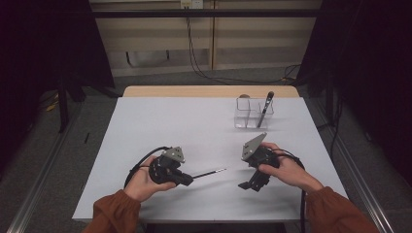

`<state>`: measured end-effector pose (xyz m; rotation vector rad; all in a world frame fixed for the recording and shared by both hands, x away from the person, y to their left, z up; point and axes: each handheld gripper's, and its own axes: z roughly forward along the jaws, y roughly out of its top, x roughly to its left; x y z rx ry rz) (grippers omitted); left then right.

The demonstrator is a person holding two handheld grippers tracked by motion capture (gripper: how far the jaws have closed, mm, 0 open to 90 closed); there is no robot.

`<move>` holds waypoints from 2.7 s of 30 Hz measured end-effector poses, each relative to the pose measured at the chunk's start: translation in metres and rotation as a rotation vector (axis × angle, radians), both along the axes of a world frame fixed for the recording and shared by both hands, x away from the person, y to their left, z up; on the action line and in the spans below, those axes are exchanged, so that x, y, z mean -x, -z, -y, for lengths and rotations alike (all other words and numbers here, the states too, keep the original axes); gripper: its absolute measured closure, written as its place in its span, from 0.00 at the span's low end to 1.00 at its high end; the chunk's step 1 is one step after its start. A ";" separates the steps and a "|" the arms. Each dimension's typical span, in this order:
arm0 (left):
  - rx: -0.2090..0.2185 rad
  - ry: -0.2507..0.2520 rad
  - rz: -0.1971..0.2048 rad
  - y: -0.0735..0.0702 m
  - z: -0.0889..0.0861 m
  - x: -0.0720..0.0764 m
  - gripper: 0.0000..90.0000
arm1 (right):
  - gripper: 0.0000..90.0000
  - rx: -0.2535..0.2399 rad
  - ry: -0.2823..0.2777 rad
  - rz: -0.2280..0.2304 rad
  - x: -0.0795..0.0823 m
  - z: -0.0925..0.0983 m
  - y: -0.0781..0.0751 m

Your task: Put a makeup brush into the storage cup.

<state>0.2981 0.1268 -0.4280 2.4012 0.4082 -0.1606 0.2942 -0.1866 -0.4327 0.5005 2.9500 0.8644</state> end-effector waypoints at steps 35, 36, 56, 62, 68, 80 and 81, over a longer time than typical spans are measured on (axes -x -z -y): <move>0.294 -0.055 0.095 0.012 -0.018 0.004 0.95 | 0.02 -0.337 0.161 0.070 0.030 0.018 0.023; 0.306 -0.058 0.095 0.012 -0.017 0.004 0.95 | 0.02 -0.343 0.161 0.072 0.030 0.018 0.023; 0.460 -0.112 0.153 0.012 -0.017 0.007 0.95 | 0.03 -0.529 0.178 0.170 0.035 0.009 0.024; 0.510 -0.113 0.165 0.009 -0.015 0.010 0.95 | 0.08 -0.613 0.173 0.110 0.034 0.007 0.021; 0.543 -0.102 0.176 0.008 -0.014 0.011 0.95 | 0.07 -0.673 0.160 0.130 0.034 0.007 0.014; 0.550 -0.100 0.193 0.008 0.000 0.009 0.95 | 0.10 -0.726 0.195 0.161 0.031 0.000 0.001; 0.549 -0.098 0.189 0.008 0.000 0.009 0.95 | 0.13 -0.727 0.200 0.148 0.030 -0.001 0.000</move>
